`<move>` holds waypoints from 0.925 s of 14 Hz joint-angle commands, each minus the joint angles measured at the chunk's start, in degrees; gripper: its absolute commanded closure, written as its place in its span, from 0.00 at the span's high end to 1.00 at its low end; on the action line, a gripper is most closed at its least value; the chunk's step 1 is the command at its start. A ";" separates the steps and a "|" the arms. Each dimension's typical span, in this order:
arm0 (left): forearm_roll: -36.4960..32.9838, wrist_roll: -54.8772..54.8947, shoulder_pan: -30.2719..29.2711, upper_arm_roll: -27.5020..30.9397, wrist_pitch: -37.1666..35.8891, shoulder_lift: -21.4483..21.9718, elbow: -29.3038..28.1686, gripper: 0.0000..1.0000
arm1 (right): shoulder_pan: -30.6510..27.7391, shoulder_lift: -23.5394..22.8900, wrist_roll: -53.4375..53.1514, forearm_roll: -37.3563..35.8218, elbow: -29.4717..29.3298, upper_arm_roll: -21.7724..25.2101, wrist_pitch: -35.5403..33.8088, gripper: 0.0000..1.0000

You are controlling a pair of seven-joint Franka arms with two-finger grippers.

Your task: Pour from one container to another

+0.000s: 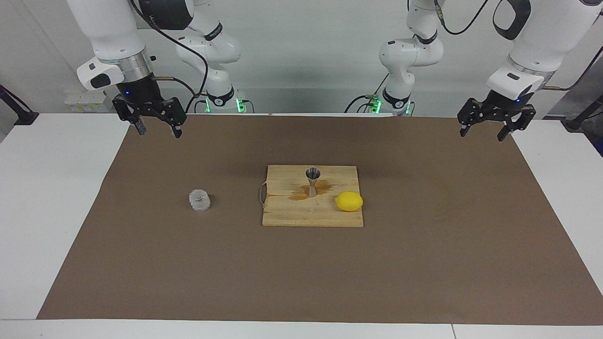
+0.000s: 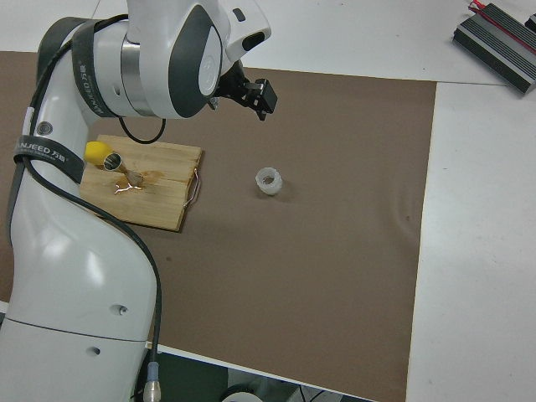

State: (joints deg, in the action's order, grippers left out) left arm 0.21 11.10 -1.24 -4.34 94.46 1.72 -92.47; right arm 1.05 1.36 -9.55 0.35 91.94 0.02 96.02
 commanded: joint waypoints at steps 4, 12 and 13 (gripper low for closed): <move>-1.35 2.79 -0.08 -0.06 -1.56 -0.23 0.89 1.00 | -0.97 0.48 -1.17 -1.40 0.16 -0.20 -6.28 1.00; -1.35 2.17 0.01 -0.32 -1.74 -0.32 0.36 1.00 | 0.53 1.19 0.49 -3.07 0.35 -0.46 -7.78 1.00; -1.27 2.08 0.01 -0.32 -1.65 -0.32 0.45 1.00 | 0.44 1.19 1.11 -2.98 0.35 -0.38 -7.78 1.00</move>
State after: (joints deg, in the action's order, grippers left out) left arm -0.36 13.02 -1.24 -4.48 93.71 1.57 -92.52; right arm 1.71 1.80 -9.53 -1.40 91.90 -0.20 88.71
